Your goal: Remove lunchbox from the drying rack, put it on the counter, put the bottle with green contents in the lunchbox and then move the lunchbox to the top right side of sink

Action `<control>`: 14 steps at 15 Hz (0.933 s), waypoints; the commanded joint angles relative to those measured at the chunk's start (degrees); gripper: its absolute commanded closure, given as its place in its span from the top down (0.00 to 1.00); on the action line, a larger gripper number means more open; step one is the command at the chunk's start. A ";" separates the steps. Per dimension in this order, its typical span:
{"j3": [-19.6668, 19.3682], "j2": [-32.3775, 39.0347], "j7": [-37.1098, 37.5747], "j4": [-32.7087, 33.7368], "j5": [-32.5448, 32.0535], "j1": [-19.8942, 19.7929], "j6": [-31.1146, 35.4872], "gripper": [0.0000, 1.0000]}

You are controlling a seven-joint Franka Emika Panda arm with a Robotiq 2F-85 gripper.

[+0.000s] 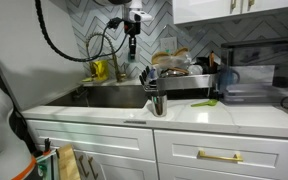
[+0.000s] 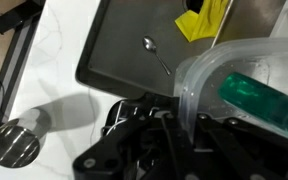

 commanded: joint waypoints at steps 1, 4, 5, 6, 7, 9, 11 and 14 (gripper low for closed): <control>0.59 -0.25 0.85 -0.32 -0.13 0.53 0.43 0.05; 0.32 0.04 0.56 -0.04 -0.13 0.34 0.43 0.05; 0.03 0.17 0.36 0.03 -0.13 0.12 0.42 0.05; -0.10 0.29 0.29 0.08 -0.13 0.04 0.42 0.05; -0.11 0.34 0.29 0.09 -0.13 0.05 0.42 0.05; -0.10 0.35 0.29 0.11 -0.13 0.07 0.42 0.05; 0.56 0.90 1.84 0.33 -0.36 0.49 0.92 0.01; 3.10 2.86 6.39 1.44 0.63 2.56 1.94 0.01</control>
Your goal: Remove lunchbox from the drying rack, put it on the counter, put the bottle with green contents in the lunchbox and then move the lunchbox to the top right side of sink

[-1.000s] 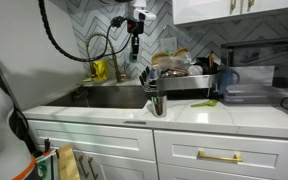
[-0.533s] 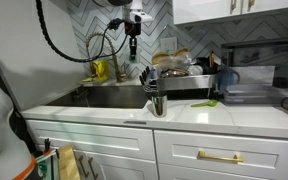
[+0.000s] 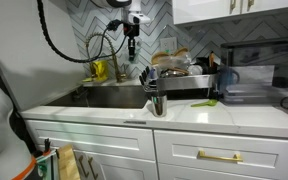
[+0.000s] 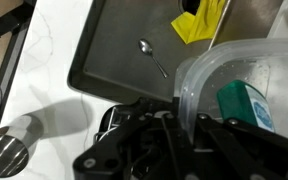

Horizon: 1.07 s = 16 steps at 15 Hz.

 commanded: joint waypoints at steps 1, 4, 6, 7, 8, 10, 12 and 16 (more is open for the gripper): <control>3.13 2.91 7.23 1.76 0.39 2.61 1.66 0.01; 5.28 6.94 13.67 3.83 0.38 4.81 3.76 0.01; 5.91 10.36 18.54 5.69 -0.66 6.01 6.15 0.01; 5.97 12.55 20.29 7.07 -0.39 6.58 7.48 0.01; 5.93 14.33 20.63 8.35 0.09 7.12 8.86 0.01; 5.31 12.28 19.00 6.12 -0.09 7.43 8.89 0.05; 5.20 15.18 19.36 8.32 -0.03 7.94 10.03 0.05; 5.10 18.16 23.93 10.67 -0.57 8.85 12.48 0.01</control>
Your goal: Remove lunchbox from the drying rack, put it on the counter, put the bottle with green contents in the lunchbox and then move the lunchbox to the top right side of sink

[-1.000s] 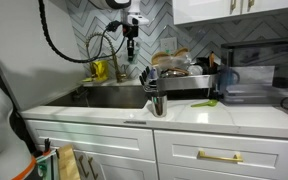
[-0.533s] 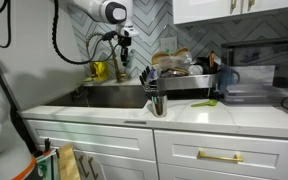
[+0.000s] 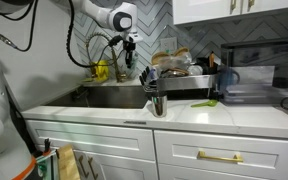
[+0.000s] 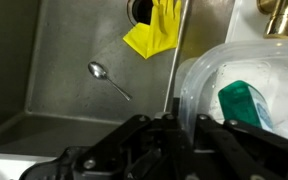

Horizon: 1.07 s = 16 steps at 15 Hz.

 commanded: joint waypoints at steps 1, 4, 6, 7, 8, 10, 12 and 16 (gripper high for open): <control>-0.96 2.82 6.52 1.48 -0.67 2.09 3.91 0.01; -1.14 6.24 13.81 2.91 -1.08 3.47 8.40 0.01; -1.52 8.34 18.19 4.02 -2.05 4.56 10.45 0.01; -1.87 9.15 20.54 4.41 -2.73 5.09 11.40 0.01; -2.53 9.78 23.51 4.77 -4.19 5.75 12.17 0.01; -3.16 10.89 27.32 5.74 -5.41 6.41 12.18 0.01; -3.68 11.99 30.49 6.88 -6.73 6.97 11.63 0.01; -4.45 14.98 33.94 9.90 -8.46 7.54 11.30 0.01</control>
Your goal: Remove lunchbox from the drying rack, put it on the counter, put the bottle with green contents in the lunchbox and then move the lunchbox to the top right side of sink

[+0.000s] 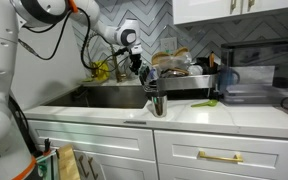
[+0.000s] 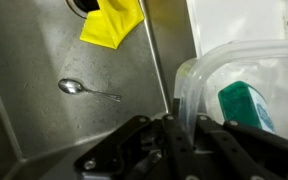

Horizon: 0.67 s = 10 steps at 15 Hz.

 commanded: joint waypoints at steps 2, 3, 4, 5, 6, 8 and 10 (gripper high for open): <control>-1.78 4.23 5.61 5.17 -2.31 1.62 -0.71 0.01; -1.96 5.07 6.37 6.29 -2.62 1.81 -1.09 0.01; -2.16 5.87 7.03 7.27 -2.99 2.04 -1.29 0.01; -2.20 6.52 7.30 8.05 -3.11 2.19 -1.42 0.01; -2.28 7.15 7.46 8.91 -3.43 2.42 -1.61 0.01; -2.60 8.39 7.73 10.53 -3.84 2.76 -2.21 0.01; -3.28 9.81 8.22 12.39 -4.80 3.21 -3.40 0.01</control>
